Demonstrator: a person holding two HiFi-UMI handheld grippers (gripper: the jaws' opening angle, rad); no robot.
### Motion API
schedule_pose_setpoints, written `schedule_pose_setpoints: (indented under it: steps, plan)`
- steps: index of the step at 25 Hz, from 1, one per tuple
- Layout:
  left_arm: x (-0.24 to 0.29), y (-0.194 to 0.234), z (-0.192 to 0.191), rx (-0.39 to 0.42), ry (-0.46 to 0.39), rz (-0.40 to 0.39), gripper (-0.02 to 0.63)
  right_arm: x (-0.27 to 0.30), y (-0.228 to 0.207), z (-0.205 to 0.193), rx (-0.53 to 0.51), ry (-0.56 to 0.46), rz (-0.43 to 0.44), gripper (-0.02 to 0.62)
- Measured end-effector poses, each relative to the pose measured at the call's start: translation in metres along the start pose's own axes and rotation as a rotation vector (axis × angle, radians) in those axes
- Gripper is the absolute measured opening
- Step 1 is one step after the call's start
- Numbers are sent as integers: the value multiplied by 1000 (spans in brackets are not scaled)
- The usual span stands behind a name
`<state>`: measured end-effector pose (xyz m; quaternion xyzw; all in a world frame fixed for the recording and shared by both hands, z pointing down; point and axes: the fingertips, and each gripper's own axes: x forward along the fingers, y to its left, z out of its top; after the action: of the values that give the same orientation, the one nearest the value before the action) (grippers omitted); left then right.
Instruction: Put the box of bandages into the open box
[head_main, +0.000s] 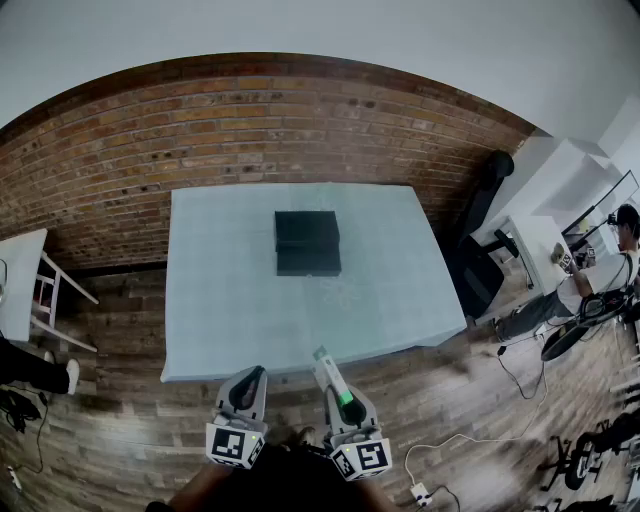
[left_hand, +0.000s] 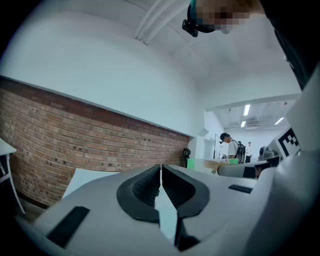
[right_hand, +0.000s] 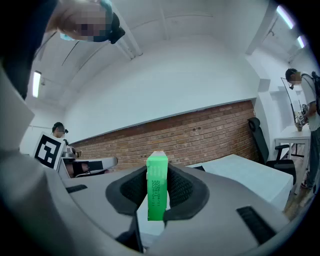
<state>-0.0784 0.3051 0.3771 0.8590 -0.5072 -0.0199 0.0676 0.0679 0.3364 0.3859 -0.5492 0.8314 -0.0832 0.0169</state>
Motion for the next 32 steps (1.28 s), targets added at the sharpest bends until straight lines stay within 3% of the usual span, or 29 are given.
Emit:
schedule_pose_setpoints:
  steps: [21,32]
  plan:
    - [4,11,1,-4,0,11,40,11,-1,6,9,-8,-6,100]
    - [-6,39,11,-2,-23,0,40,25,27,9,-22,-11,-32,100]
